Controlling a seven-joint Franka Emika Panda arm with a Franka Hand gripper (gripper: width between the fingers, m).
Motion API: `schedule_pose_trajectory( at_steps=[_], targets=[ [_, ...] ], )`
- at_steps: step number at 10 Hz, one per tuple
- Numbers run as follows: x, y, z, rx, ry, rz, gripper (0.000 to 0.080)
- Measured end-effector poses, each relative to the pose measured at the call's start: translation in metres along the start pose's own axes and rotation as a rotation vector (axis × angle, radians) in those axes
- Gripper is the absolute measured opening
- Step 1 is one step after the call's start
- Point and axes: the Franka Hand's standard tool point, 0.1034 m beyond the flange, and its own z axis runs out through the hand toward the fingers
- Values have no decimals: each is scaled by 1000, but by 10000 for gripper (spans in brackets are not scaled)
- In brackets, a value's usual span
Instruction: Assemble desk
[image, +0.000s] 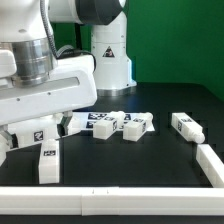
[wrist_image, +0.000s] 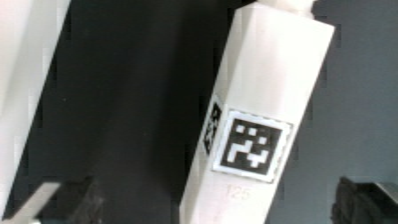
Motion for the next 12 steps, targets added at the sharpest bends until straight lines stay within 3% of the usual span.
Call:
schedule_pose_trajectory(
  at_steps=[1, 3, 7, 9, 11, 12],
  targets=[
    [-11, 2, -2, -20, 15, -8, 649],
    [-54, 3, -8, -23, 5, -19, 649],
    [-55, 4, -6, -25, 6, -15, 649],
    [-78, 2, -4, -58, 47, 136, 649],
    [-97, -6, -3, -45, 71, 337, 649],
    [-95, -7, -3, -44, 71, 343, 649]
  ],
)
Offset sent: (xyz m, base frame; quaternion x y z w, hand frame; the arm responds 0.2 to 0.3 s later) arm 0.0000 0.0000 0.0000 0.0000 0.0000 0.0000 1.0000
